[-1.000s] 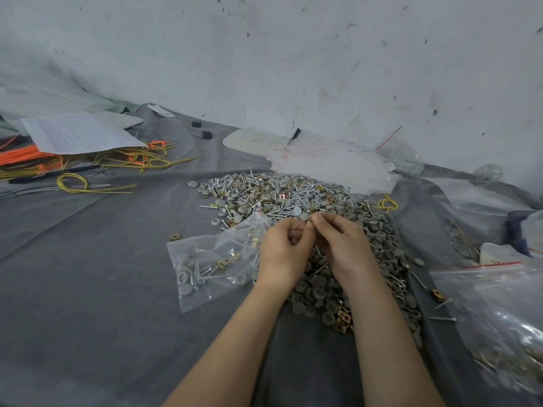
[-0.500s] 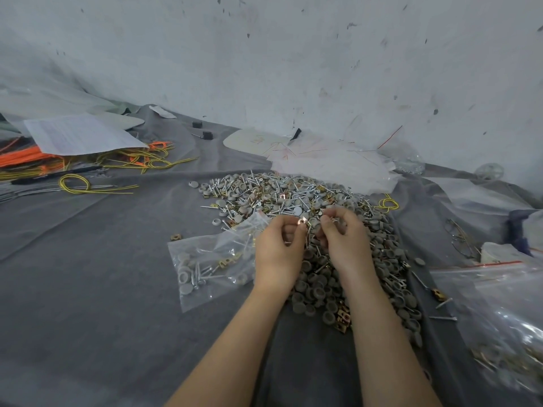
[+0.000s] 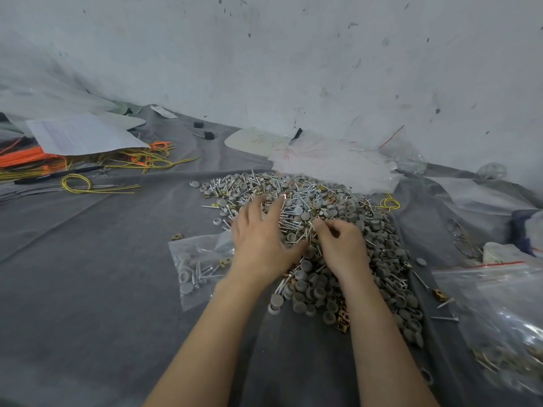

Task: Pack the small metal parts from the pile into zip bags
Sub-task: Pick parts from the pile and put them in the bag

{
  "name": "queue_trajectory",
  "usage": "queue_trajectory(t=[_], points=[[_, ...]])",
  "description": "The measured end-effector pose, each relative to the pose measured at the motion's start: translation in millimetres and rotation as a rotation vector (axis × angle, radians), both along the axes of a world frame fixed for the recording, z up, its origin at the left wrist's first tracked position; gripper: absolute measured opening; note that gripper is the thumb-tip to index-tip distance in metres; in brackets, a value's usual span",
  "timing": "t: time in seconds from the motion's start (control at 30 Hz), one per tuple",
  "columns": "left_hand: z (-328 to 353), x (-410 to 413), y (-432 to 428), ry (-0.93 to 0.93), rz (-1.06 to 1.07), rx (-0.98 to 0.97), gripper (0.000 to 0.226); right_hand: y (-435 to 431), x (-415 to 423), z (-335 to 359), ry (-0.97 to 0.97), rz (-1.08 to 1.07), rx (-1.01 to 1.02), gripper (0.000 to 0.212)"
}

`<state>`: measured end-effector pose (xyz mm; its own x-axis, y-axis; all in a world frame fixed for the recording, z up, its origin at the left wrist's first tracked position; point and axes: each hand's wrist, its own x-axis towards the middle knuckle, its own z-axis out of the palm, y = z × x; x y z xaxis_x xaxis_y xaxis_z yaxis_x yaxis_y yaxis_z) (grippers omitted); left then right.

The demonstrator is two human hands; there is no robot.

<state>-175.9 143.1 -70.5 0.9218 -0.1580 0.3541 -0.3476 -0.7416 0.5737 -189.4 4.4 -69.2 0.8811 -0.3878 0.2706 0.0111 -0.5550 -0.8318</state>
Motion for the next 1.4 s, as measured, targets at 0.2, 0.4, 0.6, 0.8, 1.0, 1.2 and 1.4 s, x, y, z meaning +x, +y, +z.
queue_trajectory(t=[0.2, 0.4, 0.6, 0.8, 1.0, 1.2, 1.4], points=[[12, 12, 51, 0.238, 0.142, 0.037, 0.047, 5, 0, -1, 0.007, 0.004, -0.061, 0.027], [10, 11, 84, 0.495, 0.142, 0.382, 0.039, 6, 1, -1, 0.031, -0.003, -0.069, 0.03], [1, 17, 80, 0.42, 0.232, 0.338, 0.02, 8, -1, -1, 0.031, 0.017, -0.077, 0.023], [-4, 23, 83, 0.37, 0.276, 0.257, 0.014, 10, -1, 0, 0.027, 0.043, -0.067, 0.02], [-8, 22, 86, 0.2, 0.364, 0.035, 0.02, 11, -3, 0, 0.019, 0.044, -0.06, 0.021], [9, 26, 84, 0.217, 0.249, -0.004, 0.029, 11, 0, -2, 0.017, 0.029, -0.076, 0.036], [8, 25, 57, 0.359, -0.045, 0.347, 0.117, 12, -2, 0, -0.008, 0.042, -0.07, 0.027]])
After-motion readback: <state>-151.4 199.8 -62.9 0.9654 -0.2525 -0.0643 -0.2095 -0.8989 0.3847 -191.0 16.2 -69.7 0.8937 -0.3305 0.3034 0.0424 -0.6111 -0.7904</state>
